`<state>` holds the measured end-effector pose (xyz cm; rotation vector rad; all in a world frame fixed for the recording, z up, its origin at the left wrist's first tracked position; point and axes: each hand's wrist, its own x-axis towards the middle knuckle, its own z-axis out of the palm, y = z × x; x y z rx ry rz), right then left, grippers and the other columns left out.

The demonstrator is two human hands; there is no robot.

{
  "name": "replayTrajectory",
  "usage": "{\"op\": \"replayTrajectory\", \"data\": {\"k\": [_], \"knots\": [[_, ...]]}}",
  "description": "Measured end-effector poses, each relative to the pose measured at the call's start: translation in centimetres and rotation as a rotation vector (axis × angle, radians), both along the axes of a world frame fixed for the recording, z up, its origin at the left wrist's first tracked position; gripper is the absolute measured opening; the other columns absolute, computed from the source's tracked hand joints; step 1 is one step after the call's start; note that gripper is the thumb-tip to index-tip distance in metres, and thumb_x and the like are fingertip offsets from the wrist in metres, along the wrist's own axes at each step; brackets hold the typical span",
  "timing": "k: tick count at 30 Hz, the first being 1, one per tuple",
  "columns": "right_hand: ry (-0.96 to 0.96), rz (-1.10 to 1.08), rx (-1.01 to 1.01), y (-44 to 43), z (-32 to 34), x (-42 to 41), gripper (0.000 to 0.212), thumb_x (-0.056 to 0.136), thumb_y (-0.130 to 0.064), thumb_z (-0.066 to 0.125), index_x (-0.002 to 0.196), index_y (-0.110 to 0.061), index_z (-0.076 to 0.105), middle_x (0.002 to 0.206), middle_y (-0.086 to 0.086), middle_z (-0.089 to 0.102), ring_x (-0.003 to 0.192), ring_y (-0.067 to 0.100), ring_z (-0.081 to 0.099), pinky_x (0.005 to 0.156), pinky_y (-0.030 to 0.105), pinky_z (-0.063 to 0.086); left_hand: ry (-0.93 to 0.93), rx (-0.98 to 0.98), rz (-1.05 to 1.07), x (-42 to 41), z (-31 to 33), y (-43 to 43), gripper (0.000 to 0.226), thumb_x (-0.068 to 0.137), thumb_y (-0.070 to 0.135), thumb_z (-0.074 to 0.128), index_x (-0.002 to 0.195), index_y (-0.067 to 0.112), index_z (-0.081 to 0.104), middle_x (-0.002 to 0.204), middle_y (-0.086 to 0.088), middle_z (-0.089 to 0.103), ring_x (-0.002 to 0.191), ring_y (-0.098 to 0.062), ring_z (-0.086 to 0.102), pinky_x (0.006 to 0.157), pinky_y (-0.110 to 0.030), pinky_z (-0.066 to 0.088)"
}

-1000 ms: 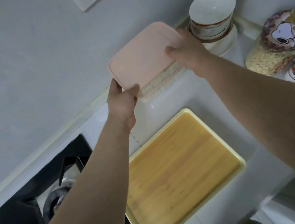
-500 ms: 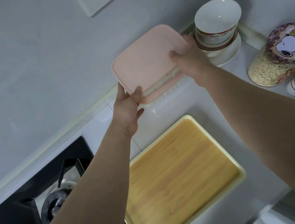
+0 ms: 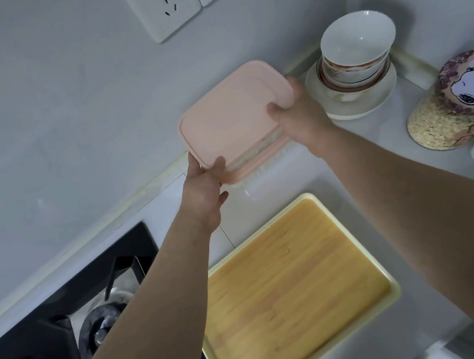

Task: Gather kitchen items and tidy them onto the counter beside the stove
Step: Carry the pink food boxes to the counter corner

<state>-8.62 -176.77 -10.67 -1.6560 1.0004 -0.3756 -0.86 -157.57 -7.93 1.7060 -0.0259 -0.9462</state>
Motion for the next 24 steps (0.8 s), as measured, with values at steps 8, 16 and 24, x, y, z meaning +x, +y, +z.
{"op": "replayTrajectory", "data": {"k": [8, 16, 24], "knots": [[-0.017, -0.019, -0.005, -0.9, -0.4, 0.7, 0.055, 0.093, -0.028, 0.059, 0.144, -0.023, 0.040, 0.125, -0.006, 0.059, 0.111, 0.016, 0.057, 0.086, 0.023, 0.042, 0.015, -0.075, 0.052, 0.2, -0.9, -0.9, 0.046, 0.100, 0.009, 0.053, 0.129, 0.045, 0.053, 0.122, 0.015, 0.067, 0.124, -0.020, 0.058, 0.112, -0.037, 0.041], [0.026, -0.066, -0.010, -1.3, -0.3, -0.6, 0.063, 0.094, -0.032, 0.052, 0.151, -0.019, 0.027, 0.138, 0.001, 0.054, 0.118, 0.023, 0.055, 0.091, 0.030, 0.044, -0.007, -0.088, 0.071, -1.1, -1.2, -2.0, 0.044, 0.100, 0.014, 0.053, 0.137, 0.037, 0.053, 0.121, 0.015, 0.068, 0.118, -0.011, 0.061, 0.110, -0.031, 0.041], [0.086, -0.117, -0.072, 1.8, 0.8, -2.6, 0.080, 0.097, -0.039, 0.053, 0.155, -0.004, 0.011, 0.154, 0.012, 0.040, 0.137, 0.026, 0.044, 0.110, 0.031, 0.036, -0.037, -0.004, 0.202, -3.2, -0.5, 1.0, 0.068, 0.094, 0.033, 0.060, 0.155, 0.030, 0.028, 0.156, 0.004, 0.040, 0.134, -0.021, 0.046, 0.117, -0.041, 0.032]]}}
